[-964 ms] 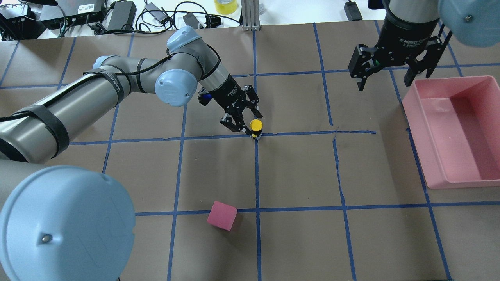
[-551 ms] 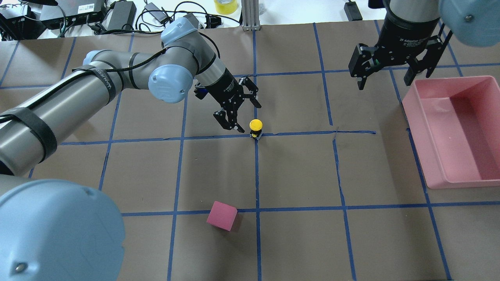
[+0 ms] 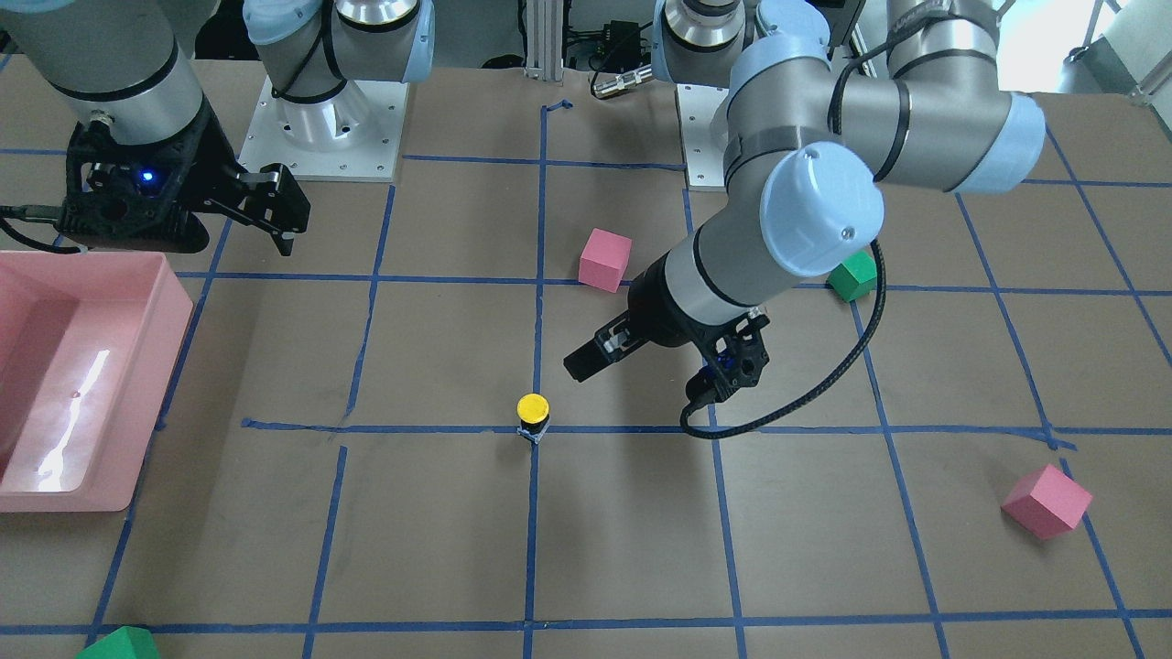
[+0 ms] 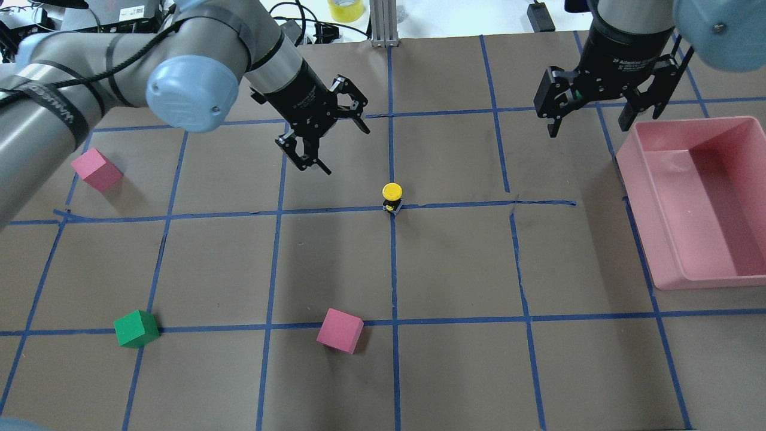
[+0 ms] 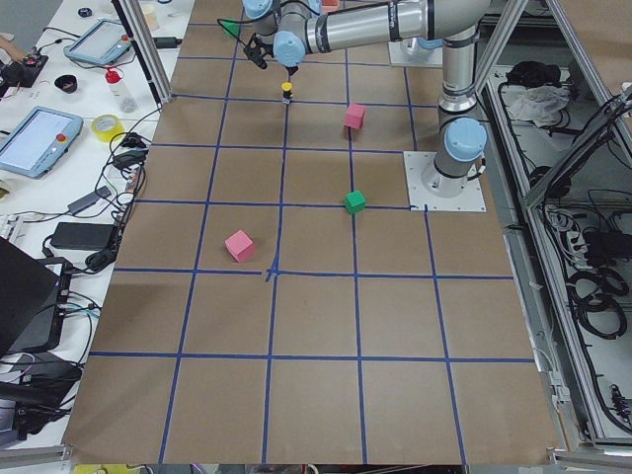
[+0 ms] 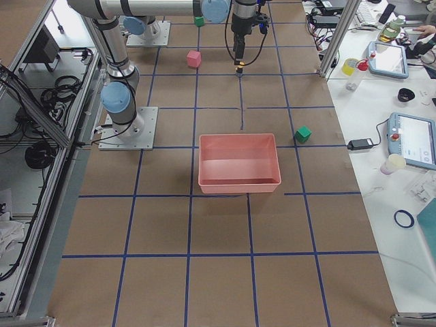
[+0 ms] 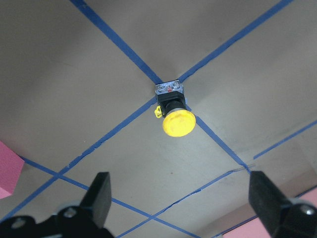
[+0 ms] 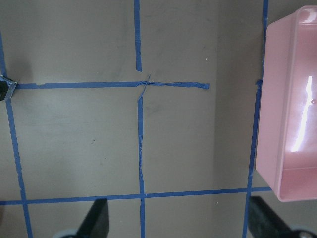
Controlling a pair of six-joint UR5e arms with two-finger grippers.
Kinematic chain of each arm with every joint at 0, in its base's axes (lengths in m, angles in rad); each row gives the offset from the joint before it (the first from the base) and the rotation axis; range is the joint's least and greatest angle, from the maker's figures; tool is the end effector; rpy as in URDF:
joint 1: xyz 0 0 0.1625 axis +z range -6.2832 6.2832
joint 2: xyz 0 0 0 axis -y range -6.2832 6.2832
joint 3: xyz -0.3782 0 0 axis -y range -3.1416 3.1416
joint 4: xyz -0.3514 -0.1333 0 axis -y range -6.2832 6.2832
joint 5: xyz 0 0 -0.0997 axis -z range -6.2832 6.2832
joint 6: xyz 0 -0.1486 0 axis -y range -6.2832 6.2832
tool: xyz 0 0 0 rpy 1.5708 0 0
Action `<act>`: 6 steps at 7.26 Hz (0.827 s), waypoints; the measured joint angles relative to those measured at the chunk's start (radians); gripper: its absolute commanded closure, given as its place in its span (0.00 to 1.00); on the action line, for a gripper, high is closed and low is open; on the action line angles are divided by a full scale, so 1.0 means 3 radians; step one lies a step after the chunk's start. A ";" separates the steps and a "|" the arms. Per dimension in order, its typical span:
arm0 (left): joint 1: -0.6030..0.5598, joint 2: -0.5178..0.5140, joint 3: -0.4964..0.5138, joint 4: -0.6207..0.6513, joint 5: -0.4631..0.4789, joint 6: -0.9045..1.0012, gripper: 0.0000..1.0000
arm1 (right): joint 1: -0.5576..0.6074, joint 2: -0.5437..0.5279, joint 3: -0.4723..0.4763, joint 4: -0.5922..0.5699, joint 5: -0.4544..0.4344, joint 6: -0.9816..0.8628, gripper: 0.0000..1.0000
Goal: Align button upright
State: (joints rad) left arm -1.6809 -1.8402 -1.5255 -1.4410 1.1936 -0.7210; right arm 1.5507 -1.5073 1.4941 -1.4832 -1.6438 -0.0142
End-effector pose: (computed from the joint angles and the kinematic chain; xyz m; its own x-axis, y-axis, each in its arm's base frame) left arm -0.2451 -0.5057 0.3020 -0.7692 -0.6024 0.2133 -0.5304 0.7880 0.3128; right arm 0.1131 -0.4661 0.3894 -0.9974 0.0005 0.0717 0.0059 0.9971 0.0753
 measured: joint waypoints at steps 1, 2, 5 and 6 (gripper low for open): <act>0.0050 0.0187 0.0008 -0.0187 0.0236 0.0547 0.00 | -0.0002 0.0000 0.0000 -0.0002 0.0060 -0.0019 0.00; 0.0139 0.0356 0.0010 -0.0321 0.0458 0.1127 0.00 | -0.0004 0.0001 0.0000 -0.0012 0.0156 -0.0035 0.00; 0.0369 0.0655 0.0023 -0.0308 0.0869 0.2303 0.00 | -0.0004 0.0003 0.0000 -0.0048 0.0227 -0.0104 0.00; 0.0379 0.0697 0.0022 -0.0280 0.1051 0.2515 0.00 | -0.0004 0.0003 0.0000 -0.0072 0.0221 -0.0099 0.00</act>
State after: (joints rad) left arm -1.5671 -1.6311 -1.5189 -1.5250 1.5087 0.0334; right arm 1.5494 -1.5064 1.4941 -1.5047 -1.5774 -0.0440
